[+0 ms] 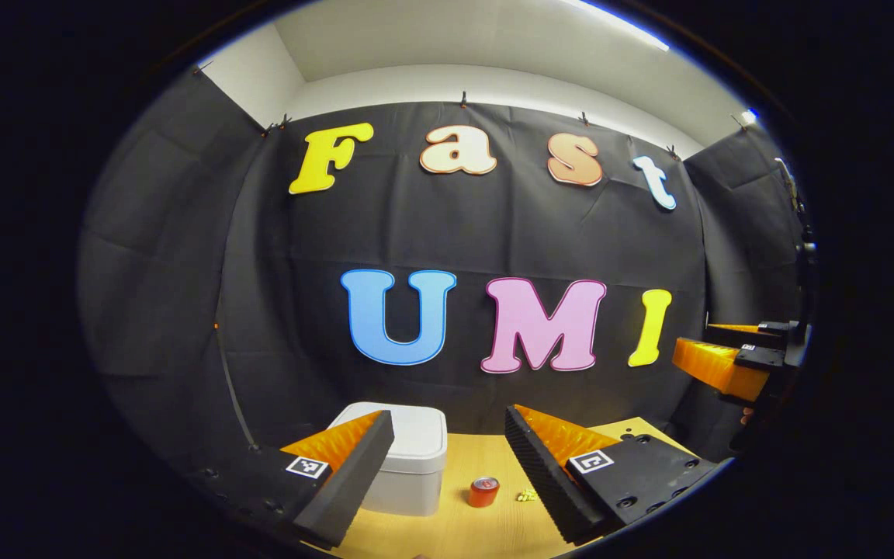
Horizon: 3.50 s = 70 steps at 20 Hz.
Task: Press the lid of the desktop garbage bin to open it, pick up the crumpled paper on the desktop and throw it into the bin, then pick up the pop can on the desktop and drop it into the bin, and finally close the garbage bin lid.
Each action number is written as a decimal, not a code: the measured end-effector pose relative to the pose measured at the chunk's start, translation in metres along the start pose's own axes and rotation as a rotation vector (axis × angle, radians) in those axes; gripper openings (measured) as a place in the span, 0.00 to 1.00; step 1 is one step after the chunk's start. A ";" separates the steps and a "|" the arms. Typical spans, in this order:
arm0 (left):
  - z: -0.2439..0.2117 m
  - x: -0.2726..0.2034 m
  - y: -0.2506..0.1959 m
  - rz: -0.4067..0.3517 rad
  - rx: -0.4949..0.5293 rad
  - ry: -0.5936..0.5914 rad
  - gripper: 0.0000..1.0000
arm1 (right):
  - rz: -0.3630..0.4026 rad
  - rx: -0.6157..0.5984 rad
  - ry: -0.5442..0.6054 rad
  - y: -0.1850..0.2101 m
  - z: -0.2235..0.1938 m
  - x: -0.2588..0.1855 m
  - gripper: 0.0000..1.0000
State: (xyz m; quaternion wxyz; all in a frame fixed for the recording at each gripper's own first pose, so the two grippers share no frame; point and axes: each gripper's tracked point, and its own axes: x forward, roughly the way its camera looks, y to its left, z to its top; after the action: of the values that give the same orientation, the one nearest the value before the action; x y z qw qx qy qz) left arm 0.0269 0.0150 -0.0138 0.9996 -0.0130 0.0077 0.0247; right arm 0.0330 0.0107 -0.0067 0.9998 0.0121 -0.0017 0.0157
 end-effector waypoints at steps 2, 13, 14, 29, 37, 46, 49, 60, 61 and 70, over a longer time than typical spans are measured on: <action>0.002 0.002 0.002 0.002 0.008 -0.005 0.96 | -0.002 -0.002 -0.002 0.000 0.001 0.001 0.96; -0.001 -0.002 0.010 0.025 0.015 -0.008 0.96 | 0.042 0.015 0.011 0.017 -0.007 0.007 0.96; -0.004 -0.003 0.010 0.018 0.002 -0.010 0.98 | 0.050 0.015 0.020 0.018 -0.010 0.008 0.96; -0.072 0.142 0.079 -0.089 0.093 0.113 0.27 | -0.149 -0.077 0.002 -0.039 -0.002 0.005 0.96; -0.138 0.191 0.083 -0.119 0.040 0.290 0.06 | -0.216 -0.125 0.028 -0.040 -0.008 0.006 0.96; -0.186 0.194 0.089 -0.081 0.016 0.432 0.06 | -0.197 -0.111 0.075 -0.023 -0.024 0.009 0.96; -0.194 0.191 0.090 -0.060 0.036 0.480 0.06 | -0.180 -0.113 0.105 -0.018 -0.035 0.011 0.96; -0.181 0.191 0.090 -0.054 0.063 0.469 0.06 | -0.206 -0.097 0.101 -0.021 -0.026 -0.003 0.97; -0.180 0.192 0.090 -0.057 0.057 0.465 0.06 | -0.215 -0.100 0.101 -0.023 -0.025 -0.006 0.97; -0.103 0.202 0.072 -0.115 0.191 0.246 0.05 | -0.249 -0.113 0.103 -0.023 -0.022 -0.020 0.96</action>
State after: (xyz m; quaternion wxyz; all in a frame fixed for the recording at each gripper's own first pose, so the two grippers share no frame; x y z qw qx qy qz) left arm 0.2240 0.0941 -0.1215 0.9876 0.0787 0.1316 -0.0350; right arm 0.0139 -0.0124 -0.0297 0.9919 -0.0450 0.0500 -0.1079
